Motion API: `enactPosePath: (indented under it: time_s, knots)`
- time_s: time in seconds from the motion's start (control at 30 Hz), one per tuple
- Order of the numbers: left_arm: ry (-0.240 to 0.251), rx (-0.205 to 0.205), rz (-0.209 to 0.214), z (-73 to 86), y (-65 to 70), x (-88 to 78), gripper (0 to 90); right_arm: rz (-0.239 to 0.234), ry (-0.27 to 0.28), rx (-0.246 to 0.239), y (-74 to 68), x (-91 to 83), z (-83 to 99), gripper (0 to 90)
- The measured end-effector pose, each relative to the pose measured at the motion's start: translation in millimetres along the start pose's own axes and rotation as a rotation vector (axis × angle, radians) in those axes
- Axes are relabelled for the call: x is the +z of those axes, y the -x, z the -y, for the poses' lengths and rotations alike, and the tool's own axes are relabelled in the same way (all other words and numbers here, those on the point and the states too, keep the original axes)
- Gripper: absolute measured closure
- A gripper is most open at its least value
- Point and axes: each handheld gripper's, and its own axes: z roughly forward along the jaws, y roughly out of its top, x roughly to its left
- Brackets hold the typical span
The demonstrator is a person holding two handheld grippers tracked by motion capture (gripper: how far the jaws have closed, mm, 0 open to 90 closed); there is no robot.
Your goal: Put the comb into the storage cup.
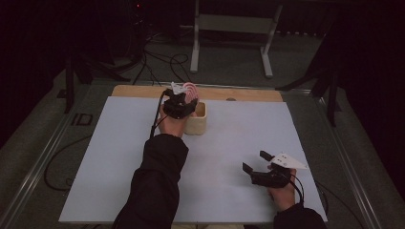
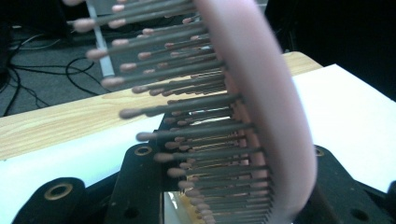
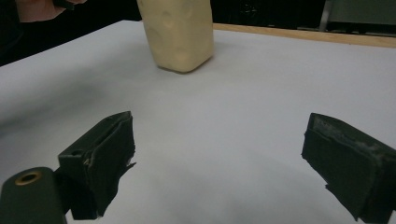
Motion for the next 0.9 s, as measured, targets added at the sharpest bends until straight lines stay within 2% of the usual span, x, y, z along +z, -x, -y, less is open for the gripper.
enactPosePath:
  time_s: [0.4,0.57,0.9]
  knots:
    - [-0.015,0.012,-0.029,1.0,-0.4,0.4,55.3,0.003,-0.002,-0.003,0.2,0.1,0.4,9.2]
    - [-0.019,0.012,-0.053,2.1,0.4,0.1,40.4,0.003,-0.005,-0.003,-0.1,0.2,0.6,9.2]
    - [-0.011,-0.009,-0.114,9.9,-1.4,1.2,23.7,0.004,-0.006,-0.003,0.2,-0.2,0.9,9.2]
